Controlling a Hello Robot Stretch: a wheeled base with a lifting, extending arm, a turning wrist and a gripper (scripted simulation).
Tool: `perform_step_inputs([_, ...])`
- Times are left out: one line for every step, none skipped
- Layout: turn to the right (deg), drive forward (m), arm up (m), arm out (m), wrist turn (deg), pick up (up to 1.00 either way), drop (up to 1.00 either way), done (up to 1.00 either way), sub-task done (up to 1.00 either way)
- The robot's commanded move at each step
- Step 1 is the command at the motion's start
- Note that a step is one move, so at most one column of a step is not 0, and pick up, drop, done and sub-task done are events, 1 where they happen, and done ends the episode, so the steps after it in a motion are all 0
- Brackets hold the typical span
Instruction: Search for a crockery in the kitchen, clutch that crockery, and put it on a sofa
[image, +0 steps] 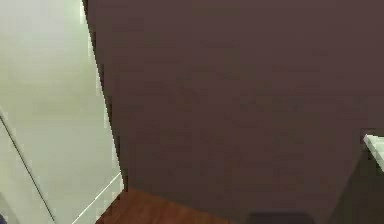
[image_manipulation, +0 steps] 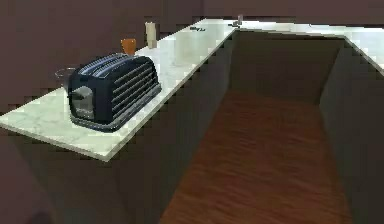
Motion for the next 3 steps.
perform_step_inputs([-27.0,0.0,0.0,0.0,0.0,0.0,0.0,0.0,0.0])
perform_step_inputs([-3.0,0.0,0.0,0.0,0.0,0.0,0.0,0.0,0.0])
perform_step_inputs([45.0,0.0,0.0,0.0,0.0,0.0,0.0,0.0,0.0])
